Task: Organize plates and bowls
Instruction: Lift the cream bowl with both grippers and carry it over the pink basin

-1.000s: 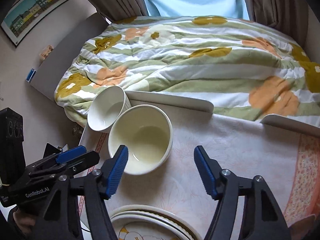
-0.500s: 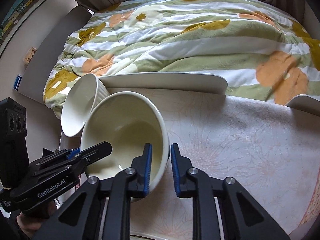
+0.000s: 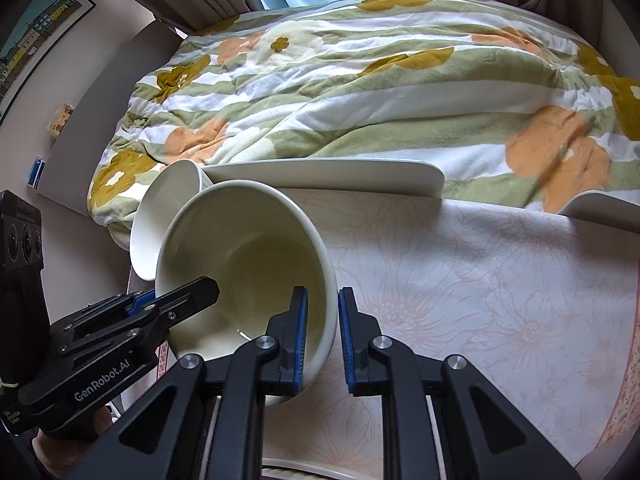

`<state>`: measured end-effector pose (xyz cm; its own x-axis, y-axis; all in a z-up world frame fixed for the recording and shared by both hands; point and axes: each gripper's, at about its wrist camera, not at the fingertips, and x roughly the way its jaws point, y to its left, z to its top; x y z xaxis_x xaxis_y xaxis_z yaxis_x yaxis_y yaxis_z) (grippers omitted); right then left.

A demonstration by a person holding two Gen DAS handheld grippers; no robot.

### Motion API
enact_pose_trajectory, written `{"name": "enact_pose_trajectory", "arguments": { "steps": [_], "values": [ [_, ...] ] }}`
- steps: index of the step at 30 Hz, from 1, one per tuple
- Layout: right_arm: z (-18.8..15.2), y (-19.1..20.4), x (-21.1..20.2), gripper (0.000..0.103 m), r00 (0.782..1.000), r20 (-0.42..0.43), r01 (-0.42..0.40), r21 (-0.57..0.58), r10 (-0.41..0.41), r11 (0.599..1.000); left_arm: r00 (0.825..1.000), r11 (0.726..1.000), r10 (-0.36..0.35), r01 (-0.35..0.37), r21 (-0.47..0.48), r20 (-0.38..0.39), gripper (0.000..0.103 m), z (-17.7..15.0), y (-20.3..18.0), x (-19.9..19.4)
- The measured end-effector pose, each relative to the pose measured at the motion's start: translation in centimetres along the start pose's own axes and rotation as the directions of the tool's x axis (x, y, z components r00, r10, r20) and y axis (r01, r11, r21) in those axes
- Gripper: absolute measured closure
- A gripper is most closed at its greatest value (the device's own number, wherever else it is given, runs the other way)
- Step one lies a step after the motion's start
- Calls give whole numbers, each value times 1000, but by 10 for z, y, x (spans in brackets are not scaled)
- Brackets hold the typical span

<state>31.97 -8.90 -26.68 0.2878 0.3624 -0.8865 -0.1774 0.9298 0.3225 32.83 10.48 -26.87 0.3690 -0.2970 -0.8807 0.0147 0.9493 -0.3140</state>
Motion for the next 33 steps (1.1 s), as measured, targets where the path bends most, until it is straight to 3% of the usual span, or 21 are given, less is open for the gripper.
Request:
{"name": "enact_pose_trajectory", "arguments": {
  "steps": [7, 15, 24, 33],
  "values": [
    [-5, -1, -28, 89, 999, 44, -28, 6, 28, 1000, 999, 1000, 9, -10, 17, 43, 88, -3, -19, -30],
    [-22, -17, -94, 89, 993, 102, -54, 9, 53, 998, 996, 999, -5, 2, 34, 85, 88, -27, -75, -77],
    [-76, -78, -188, 89, 987, 161, -21, -3, 22, 1000, 995, 997, -35, 28, 78, 92, 88, -87, -191, -98],
    [-135, -170, -245, 89, 982, 180, 54, 66, -65, 996, 997, 983, -81, 77, 166, 16, 88, -138, -306, -68]
  ]
}}
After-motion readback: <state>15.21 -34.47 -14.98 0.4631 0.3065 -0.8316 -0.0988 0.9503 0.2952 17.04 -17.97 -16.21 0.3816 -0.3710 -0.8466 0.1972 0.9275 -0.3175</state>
